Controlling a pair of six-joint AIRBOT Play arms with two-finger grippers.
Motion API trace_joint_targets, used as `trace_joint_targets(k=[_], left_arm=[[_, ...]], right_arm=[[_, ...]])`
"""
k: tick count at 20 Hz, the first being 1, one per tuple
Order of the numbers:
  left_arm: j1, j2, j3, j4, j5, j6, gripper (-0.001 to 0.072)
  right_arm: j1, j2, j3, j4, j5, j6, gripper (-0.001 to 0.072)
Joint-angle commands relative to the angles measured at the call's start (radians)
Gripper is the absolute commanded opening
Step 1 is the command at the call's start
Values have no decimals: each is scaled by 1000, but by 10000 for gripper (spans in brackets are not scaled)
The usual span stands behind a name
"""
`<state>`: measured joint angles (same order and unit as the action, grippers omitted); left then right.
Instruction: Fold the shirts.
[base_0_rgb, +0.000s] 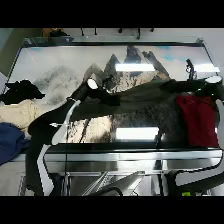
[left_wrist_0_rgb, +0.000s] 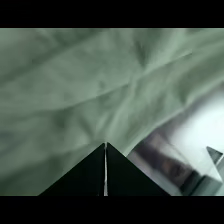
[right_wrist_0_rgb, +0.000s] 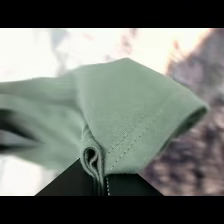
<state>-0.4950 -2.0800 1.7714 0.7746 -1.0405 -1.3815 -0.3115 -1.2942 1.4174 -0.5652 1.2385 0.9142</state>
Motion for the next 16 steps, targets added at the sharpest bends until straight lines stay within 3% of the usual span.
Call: trace_joint_targets(k=[1, 5, 8, 13, 16], left_arm=[[-107, -86, 69, -43, 108, -16, 16], [-152, -153, 249, -42, 53, -86, 16], [-123, -124, 309, -53, -87, -85, 16], [118, 189, 267, -217, -341, -8, 15], [296, 441, 267, -280, -357, -3, 16]], right_arm=[[-3, 53, 160, 13, 232, 117, 14], [3, 100, 249, 47, 252, 135, 14], [5, 103, 248, 49, 255, 164, 14], [85, 92, 248, 65, 243, 167, 14], [224, 87, 248, 76, 118, 187, 15]])
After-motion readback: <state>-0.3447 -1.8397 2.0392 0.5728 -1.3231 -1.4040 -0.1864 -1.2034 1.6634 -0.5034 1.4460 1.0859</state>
